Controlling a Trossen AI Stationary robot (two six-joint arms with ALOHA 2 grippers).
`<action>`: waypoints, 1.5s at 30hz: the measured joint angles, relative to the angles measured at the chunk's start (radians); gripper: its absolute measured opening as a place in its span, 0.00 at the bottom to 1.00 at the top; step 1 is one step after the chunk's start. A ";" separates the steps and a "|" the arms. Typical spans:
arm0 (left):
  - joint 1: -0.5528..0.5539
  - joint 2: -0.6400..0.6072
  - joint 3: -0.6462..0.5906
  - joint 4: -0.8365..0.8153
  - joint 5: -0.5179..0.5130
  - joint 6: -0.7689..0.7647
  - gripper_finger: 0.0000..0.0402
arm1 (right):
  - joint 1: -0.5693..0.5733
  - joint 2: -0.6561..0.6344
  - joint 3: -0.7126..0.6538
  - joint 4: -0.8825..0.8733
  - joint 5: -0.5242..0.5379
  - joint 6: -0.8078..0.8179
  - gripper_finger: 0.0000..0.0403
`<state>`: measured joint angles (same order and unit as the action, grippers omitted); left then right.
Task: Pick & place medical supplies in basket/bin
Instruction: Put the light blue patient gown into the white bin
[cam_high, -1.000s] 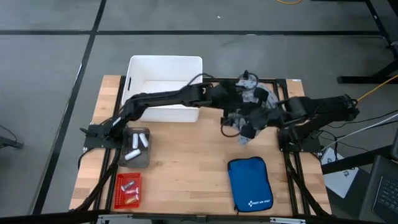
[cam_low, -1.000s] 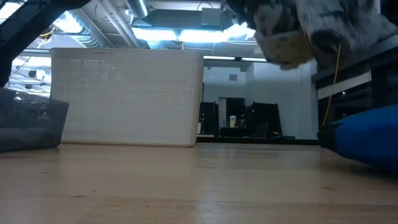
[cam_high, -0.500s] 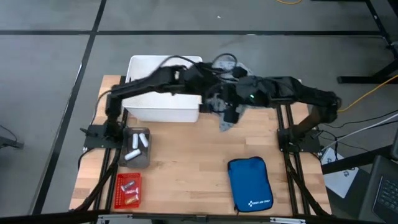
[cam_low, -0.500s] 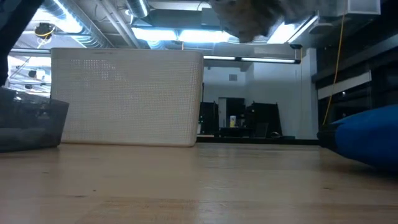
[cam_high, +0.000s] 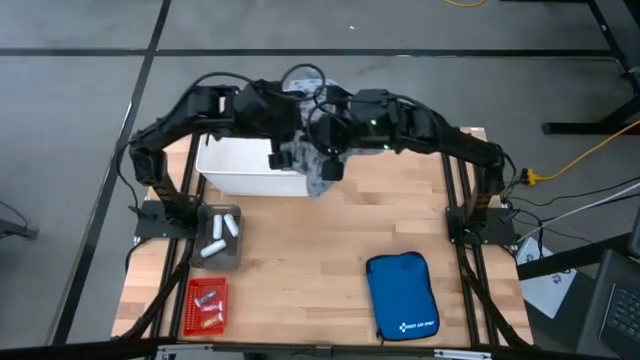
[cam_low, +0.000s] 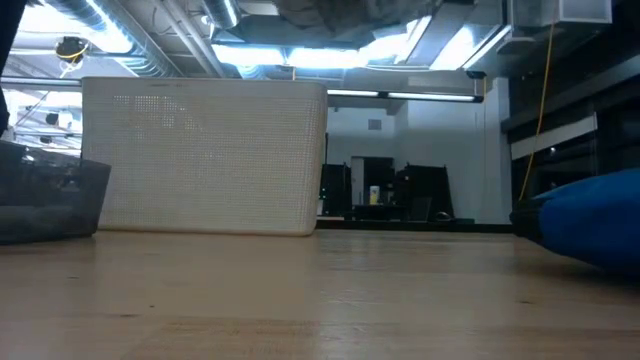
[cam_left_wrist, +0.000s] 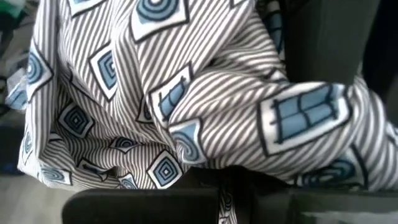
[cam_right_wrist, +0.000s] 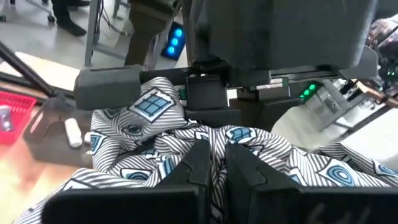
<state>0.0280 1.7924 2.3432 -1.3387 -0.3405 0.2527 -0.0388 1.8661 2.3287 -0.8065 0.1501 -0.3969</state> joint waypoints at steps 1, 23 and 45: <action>0.008 0.000 0.000 -0.006 -0.002 -0.003 0.01 | -0.011 0.011 0.000 0.019 -0.014 -0.006 0.05; 0.222 -0.081 -0.109 -0.231 -0.036 -0.020 0.01 | -0.229 0.220 -0.002 0.471 -0.434 -0.069 0.05; 0.548 -0.109 -0.579 -0.150 0.149 0.100 0.01 | -0.366 0.496 -0.005 0.633 -0.633 0.076 0.05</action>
<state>0.5756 1.6835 1.7644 -1.4883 -0.1919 0.3523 -0.4043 2.3625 2.3241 -0.1738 -0.4828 -0.3211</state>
